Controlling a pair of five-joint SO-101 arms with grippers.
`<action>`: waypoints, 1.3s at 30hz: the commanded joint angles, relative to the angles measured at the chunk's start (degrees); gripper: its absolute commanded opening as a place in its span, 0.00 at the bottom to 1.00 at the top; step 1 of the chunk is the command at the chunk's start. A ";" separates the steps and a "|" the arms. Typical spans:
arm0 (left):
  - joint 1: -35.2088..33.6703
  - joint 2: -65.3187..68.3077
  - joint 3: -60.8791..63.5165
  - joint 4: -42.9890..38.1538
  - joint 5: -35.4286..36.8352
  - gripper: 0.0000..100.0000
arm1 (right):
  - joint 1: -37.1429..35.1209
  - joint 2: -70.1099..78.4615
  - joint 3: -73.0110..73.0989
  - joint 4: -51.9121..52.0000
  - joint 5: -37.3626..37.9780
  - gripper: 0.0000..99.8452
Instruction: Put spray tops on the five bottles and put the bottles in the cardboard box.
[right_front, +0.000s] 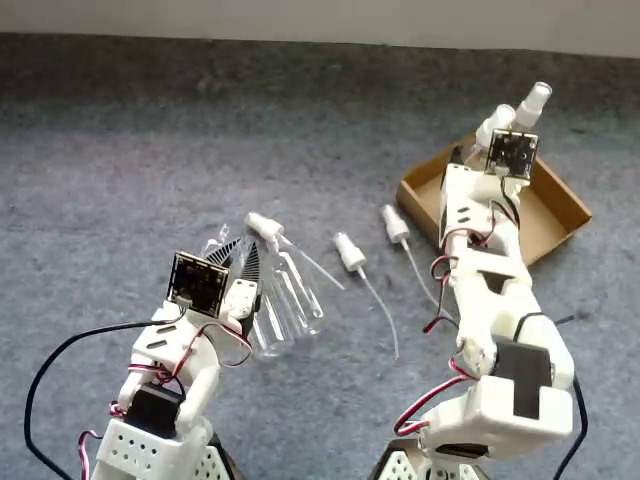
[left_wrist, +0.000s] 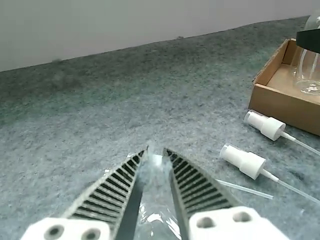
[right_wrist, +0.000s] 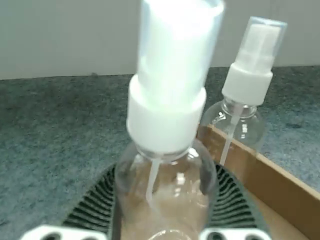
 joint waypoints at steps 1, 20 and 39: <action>-0.48 -1.01 1.10 0.09 -0.26 0.01 | 0.48 1.27 -6.55 -1.89 -0.53 0.09; -0.48 -1.01 1.10 0.09 -0.26 0.01 | -0.66 11.38 -13.58 -1.89 -0.62 0.09; -0.48 -1.01 1.10 0.09 -0.26 0.01 | -0.40 11.21 -11.03 -1.54 -0.18 0.24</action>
